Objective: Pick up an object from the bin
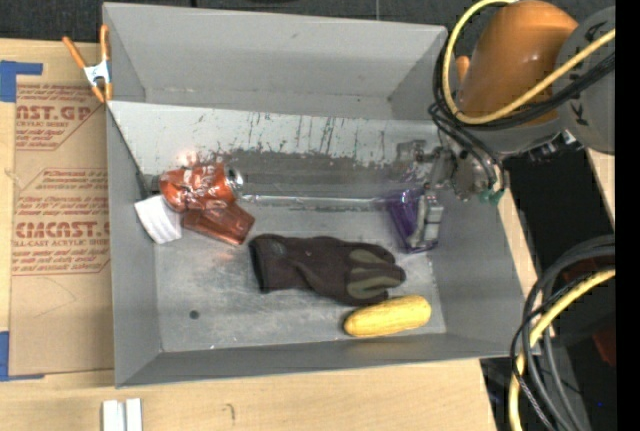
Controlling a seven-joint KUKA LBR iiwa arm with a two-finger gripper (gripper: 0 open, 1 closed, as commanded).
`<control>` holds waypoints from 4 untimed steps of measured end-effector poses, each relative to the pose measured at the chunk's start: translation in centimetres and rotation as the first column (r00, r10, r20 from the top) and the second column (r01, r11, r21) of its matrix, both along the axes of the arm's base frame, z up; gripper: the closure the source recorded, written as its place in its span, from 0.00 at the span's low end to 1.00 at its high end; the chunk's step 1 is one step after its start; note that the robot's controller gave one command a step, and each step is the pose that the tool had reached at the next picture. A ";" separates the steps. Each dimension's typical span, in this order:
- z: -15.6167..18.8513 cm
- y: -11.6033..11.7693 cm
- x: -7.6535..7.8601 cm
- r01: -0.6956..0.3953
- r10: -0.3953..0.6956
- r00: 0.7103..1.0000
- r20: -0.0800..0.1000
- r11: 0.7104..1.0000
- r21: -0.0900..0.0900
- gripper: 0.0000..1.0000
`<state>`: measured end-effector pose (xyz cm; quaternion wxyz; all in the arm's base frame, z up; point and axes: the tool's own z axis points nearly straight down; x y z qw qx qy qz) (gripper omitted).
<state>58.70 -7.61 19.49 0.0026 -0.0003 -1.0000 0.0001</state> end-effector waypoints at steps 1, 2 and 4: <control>0.5 0.0 0.1 -0.001 0.001 1.000 0.007 1.000 -0.001 0.00; -5.1 1.8 -0.4 -0.075 0.075 0.997 0.012 0.997 -0.001 0.00; -12.4 4.7 -2.6 -0.308 0.308 0.951 0.005 0.951 0.000 1.00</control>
Offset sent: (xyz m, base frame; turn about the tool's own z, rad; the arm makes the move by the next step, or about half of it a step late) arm -0.0132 0.0411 -0.1249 -0.1706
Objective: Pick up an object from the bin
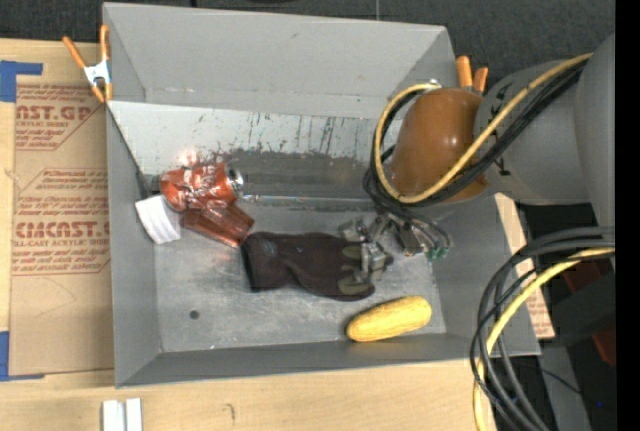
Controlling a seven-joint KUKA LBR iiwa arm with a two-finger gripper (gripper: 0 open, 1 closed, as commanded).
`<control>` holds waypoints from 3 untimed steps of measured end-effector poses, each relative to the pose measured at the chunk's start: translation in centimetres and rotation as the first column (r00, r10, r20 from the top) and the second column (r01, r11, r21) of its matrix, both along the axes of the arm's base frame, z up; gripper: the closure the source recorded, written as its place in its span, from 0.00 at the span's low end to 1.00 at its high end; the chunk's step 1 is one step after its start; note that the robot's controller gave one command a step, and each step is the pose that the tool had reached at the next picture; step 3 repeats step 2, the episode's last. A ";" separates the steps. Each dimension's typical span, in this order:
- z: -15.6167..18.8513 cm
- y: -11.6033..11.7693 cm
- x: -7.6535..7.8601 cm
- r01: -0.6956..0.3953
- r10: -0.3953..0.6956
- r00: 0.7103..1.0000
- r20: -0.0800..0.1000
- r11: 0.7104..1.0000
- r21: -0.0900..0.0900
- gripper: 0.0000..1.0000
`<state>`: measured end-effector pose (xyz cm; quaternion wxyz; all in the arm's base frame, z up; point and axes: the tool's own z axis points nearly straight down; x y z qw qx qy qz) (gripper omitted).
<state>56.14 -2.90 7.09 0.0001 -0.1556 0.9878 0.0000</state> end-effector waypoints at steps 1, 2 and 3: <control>0.0 0.0 0.0 0.000 0.000 1.000 0.000 1.000 0.000 1.00; 19.2 -3.1 2.4 0.034 -0.034 0.999 0.012 0.999 -0.001 1.00; 19.2 -3.1 2.4 0.034 -0.034 0.999 0.012 0.999 -0.001 1.00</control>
Offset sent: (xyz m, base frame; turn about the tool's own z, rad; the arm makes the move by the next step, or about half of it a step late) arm 0.0214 -0.0307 0.1872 0.0320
